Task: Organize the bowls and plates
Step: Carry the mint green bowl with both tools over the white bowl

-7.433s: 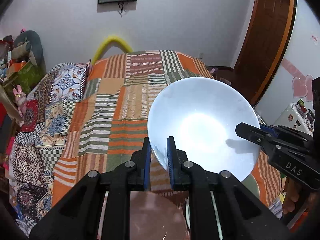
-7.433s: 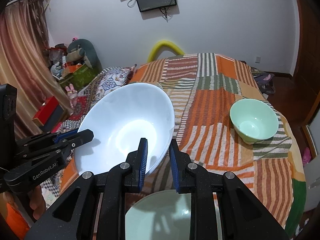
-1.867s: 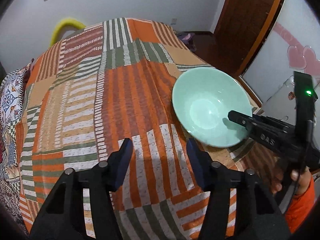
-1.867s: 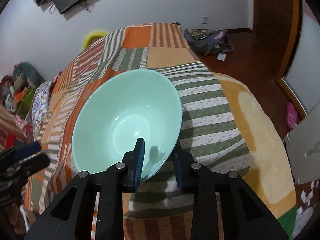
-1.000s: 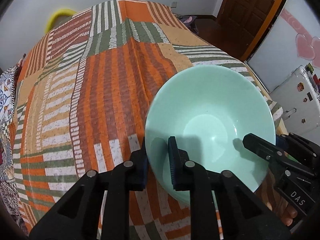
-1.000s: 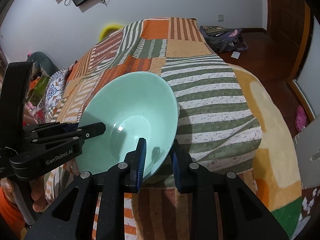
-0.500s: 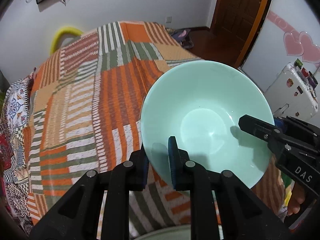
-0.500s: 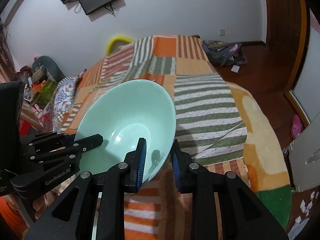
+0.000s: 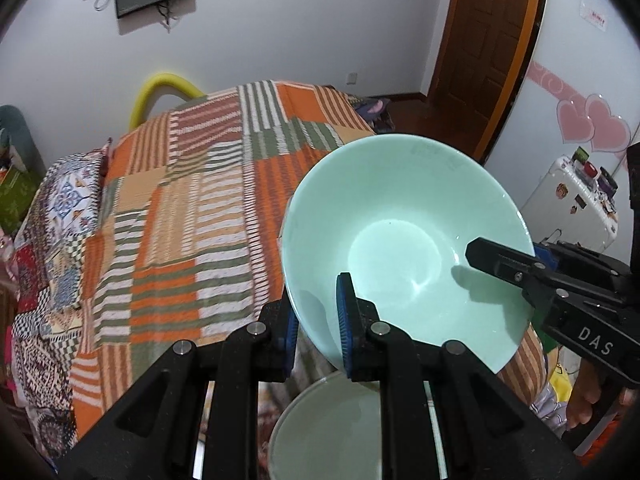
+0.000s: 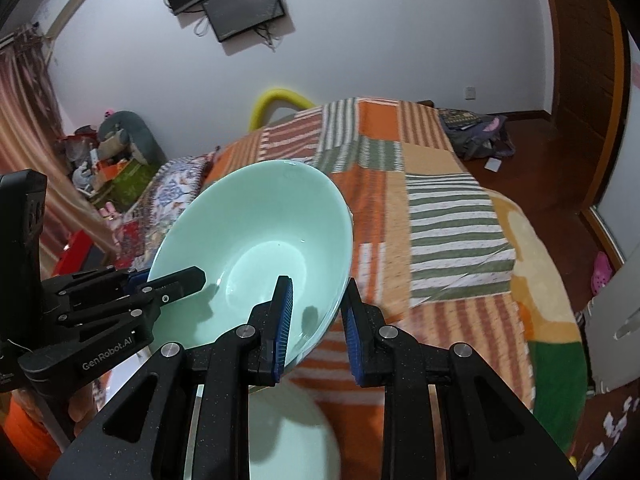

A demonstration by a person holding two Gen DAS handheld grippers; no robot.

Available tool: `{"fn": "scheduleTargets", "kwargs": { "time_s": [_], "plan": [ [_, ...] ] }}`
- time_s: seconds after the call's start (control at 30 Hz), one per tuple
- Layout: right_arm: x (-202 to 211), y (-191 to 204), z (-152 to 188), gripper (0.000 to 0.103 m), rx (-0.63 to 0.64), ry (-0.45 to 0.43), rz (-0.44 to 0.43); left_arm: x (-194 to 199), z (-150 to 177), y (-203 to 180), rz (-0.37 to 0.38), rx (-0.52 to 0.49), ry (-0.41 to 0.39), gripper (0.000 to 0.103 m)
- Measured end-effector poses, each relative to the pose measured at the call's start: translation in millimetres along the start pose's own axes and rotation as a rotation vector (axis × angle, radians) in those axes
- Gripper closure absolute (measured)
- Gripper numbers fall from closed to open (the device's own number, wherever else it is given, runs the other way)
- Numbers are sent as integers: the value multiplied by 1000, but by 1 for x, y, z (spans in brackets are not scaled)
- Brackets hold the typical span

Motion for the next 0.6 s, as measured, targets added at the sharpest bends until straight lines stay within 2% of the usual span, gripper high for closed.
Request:
{"fn": "scheduleTargets", "kwargs": {
  "time_s": [0.27,0.6],
  "plan": [
    [4,36,19,81,41,9,-70,56,36,21,-60,50,-48,86],
    [1,86,47,81,110,39,-166,105,89,61,-126,143,-78,86]
  ]
}}
Point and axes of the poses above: each gripper's, at about its wrist camera, not at the fingertips, and x roughly against the way its jaws point, y to its left, z to its underside, the point moved 1 cm from there along -x, roughly the way its jaws point, and after that the axes turned 10 degrees about -x, right-handed, at the moved point
